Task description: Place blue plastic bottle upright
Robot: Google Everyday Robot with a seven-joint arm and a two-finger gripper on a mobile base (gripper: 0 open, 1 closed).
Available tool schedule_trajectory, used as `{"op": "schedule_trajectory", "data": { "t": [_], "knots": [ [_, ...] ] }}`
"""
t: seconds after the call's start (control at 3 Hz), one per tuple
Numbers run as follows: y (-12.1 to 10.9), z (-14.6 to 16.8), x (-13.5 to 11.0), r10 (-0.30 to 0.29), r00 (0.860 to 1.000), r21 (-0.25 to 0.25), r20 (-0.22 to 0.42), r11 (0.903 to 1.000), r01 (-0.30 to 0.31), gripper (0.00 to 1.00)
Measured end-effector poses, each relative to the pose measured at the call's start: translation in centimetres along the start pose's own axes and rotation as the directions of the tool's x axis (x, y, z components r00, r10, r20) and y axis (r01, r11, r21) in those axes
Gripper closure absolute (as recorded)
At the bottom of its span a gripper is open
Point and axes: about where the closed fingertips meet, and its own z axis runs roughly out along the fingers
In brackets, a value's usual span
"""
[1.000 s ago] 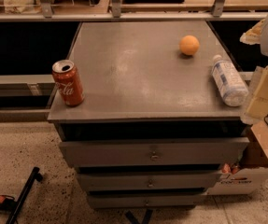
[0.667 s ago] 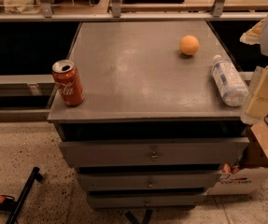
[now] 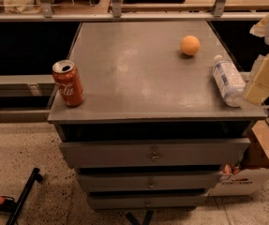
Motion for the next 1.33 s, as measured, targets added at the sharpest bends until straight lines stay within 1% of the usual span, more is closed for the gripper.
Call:
{"op": "schedule_trajectory", "data": {
  "t": [0.33,0.67,1.0,1.33],
  "knots": [
    [-5.0,1.5,0.8,0.107,0.994,0.049,-0.011,0.9931,-0.107,0.00],
    [-9.6,3.2,1.8,0.224,0.974,0.106,-0.027,0.9697,-0.220,0.00],
    [-13.3,5.1,2.2,0.378,0.925,0.161,-0.039,0.9159,-0.368,0.00],
    [-15.3,8.4,3.7,0.551,0.832,0.169,-0.063,0.8274,-0.536,0.00]
  ]
}}
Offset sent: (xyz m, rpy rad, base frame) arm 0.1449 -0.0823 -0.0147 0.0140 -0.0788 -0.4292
